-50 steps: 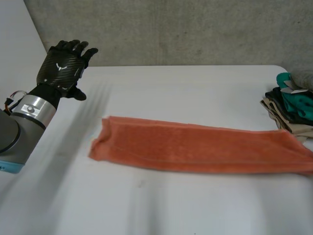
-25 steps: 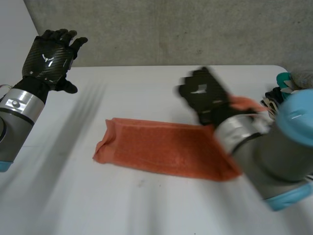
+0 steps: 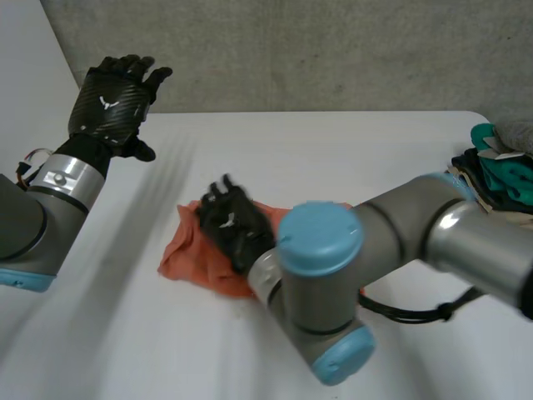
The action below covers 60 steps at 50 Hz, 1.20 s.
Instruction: Fold the laundry.
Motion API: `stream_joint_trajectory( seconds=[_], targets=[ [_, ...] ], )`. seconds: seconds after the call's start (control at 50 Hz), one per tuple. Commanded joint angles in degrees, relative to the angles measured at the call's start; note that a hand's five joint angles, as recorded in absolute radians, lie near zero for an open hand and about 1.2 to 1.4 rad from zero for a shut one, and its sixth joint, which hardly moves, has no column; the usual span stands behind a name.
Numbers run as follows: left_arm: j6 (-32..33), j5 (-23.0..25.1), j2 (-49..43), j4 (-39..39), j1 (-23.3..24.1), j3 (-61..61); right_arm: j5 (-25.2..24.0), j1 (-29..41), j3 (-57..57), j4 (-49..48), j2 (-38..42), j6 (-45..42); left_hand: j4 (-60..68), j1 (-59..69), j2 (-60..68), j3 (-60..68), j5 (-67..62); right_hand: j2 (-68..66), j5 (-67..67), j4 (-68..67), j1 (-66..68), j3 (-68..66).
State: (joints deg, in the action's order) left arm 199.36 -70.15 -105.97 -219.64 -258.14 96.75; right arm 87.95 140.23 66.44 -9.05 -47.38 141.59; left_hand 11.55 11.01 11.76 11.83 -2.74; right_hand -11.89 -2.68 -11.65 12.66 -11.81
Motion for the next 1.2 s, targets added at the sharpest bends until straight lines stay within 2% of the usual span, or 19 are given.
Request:
stream_joint_trajectory(
  seconds=[0.02, 0.16, 0.32, 0.42, 0.48, 0.58, 0.66, 0.76, 0.78, 0.82, 0.9, 0.92, 0.98, 1.08, 1.2],
  targets=[
    [-0.6, -0.8, -1.6, 0.0, 5.6, 0.1, 1.7, -7.5, 12.9, 4.6, -13.5, 17.1, -1.6, -1.0, -1.8, -1.8, 2.7, 1.9, 2.7, 1.7, -2.7, 1.8],
    [-0.1, -0.9, -5.6, 0.4, 12.0, 1.4, 2.9, -15.2, 20.6, 9.2, -17.7, 24.0, -1.6, -1.0, -1.8, -1.8, 2.7, 1.9, 2.7, 1.7, -2.7, 1.8],
    [0.5, -1.5, -9.7, 0.1, 17.7, 0.7, 2.9, -17.4, 25.2, 9.0, -16.6, 24.4, -1.6, -1.0, -1.8, -1.8, 2.7, 1.9, 2.7, 1.7, -2.7, 1.8],
    [1.7, -4.0, -14.3, 0.3, 18.6, -1.6, 3.2, -17.0, 25.9, 8.3, -14.9, 23.7, -1.6, -1.0, -1.8, -1.8, 2.7, 1.6, 2.3, 1.3, -2.3, 1.5],
    [3.4, -6.1, -17.6, 1.0, 18.7, -3.5, 3.2, -16.6, 26.5, 6.6, -14.4, 23.7, -1.6, -1.0, -1.8, -1.8, 2.7, -7.3, -6.6, -7.6, 6.6, -7.4],
    [5.9, -8.4, -20.7, 3.2, 18.8, -5.0, 3.4, -15.9, 27.6, 3.9, -14.1, 23.6, -1.6, -1.0, -1.8, -1.8, 2.7, -14.2, -13.5, -14.5, 13.5, -14.3],
    [8.0, -11.3, -22.0, 2.6, 17.6, -6.0, 3.3, -15.6, 28.7, 1.6, -14.0, 23.5, -1.6, -1.0, -1.8, -1.8, 2.7, -30.7, -29.9, -31.0, 30.0, -30.8],
    [11.4, -20.4, -24.0, -1.1, 12.0, -9.3, 3.4, -15.7, 29.5, -0.2, -14.2, 21.8, -1.6, -1.0, -1.8, -1.8, 2.7, -54.1, -53.3, -54.3, 53.3, -54.2],
    [13.4, -23.1, -24.3, -1.3, 9.5, -10.4, 3.4, -15.8, 29.6, -0.4, -14.5, 20.9, -1.6, -1.0, -1.8, -1.8, 2.7, -63.5, -62.7, -63.7, 62.7, -63.5],
    [15.3, -24.3, -23.9, -0.4, 8.1, -10.7, 3.2, -15.8, 29.9, -0.6, -15.0, 20.0, -1.6, -1.0, -1.8, -1.8, 2.7, -68.1, -67.3, -68.3, 67.3, -68.2],
    [16.8, -20.9, -19.8, 3.2, 8.1, -8.8, 3.1, -15.9, 30.3, -1.0, -16.0, 18.1, -1.6, -1.0, -1.8, -1.8, 2.7, -68.1, -67.3, -68.3, 67.3, -68.2],
    [15.6, -18.5, -17.1, 3.9, 8.9, -7.5, 3.1, -15.9, 30.4, -1.1, -16.2, 17.4, -1.6, -1.0, -1.8, -1.8, 2.7, -68.1, -67.3, -68.3, 67.3, -68.2],
    [12.1, -15.8, -12.9, 4.4, 10.6, -5.0, 3.1, -15.9, 30.5, -0.9, -16.2, 16.8, -1.6, -1.0, -1.8, -1.8, 2.7, -68.1, -67.3, -68.3, 67.3, -68.2],
    [1.3, -11.2, -7.0, 4.4, 17.3, 0.3, 3.4, -15.5, 30.5, -0.7, -16.3, 15.7, -1.6, -1.0, -1.8, -1.8, 2.7, -68.1, -67.3, -68.3, 67.3, -68.2],
    [-3.9, -9.4, -10.1, 3.6, 24.3, 1.4, 3.9, -15.6, 30.9, -0.4, -17.0, 14.8, -1.6, -1.0, -1.8, -1.8, 2.7, -68.1, -67.3, -68.3, 67.3, -68.2]
  ],
)
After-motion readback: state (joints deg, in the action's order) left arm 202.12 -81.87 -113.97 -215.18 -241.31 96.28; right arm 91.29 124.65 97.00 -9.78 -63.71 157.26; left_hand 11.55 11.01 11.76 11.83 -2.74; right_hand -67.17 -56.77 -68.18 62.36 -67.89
